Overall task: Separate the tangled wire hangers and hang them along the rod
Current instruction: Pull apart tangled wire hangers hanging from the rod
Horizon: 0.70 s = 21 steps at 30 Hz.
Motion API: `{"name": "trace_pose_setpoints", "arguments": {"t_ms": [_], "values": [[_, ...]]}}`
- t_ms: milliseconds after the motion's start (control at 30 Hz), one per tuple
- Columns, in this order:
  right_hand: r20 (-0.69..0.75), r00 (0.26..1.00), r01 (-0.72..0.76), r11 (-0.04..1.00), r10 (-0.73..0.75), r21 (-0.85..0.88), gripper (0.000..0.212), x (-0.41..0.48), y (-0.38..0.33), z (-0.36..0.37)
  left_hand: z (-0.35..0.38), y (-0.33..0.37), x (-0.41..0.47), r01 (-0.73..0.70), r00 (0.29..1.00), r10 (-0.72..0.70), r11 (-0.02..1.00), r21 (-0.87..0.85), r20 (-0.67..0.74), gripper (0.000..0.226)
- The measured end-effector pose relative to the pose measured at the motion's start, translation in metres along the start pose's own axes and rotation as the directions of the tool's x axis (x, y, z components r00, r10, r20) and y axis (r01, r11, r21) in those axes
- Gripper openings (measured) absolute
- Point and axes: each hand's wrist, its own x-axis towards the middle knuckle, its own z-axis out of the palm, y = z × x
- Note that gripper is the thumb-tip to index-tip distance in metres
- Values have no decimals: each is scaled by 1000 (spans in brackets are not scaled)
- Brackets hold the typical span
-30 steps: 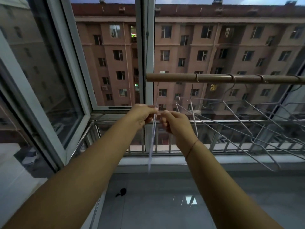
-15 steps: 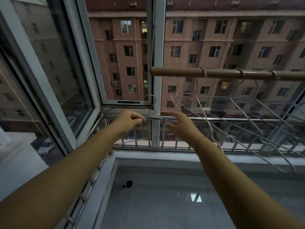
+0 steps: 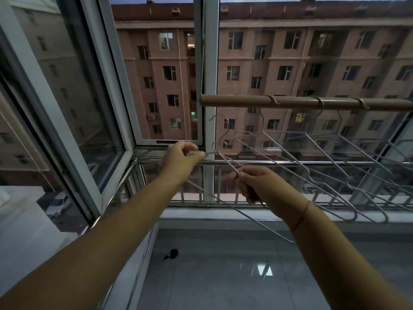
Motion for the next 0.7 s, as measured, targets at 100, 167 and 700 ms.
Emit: {"name": "trace_pose_setpoints", "arguments": {"t_ms": [100,167,700], "values": [[-67,997,37,996,-32,84,29,-9,-8,-1,10,17,-12,91,993,-73,976,-197,97,16],[-92,995,59,992,-49,111,28,-12,-15,-1,17,30,-20,128,965,-55,953,-274,256,22],[-208,977,6,977,39,212,24,27,-56,28,31,60,10,285,950,-205,880,-381,237,6]]}}
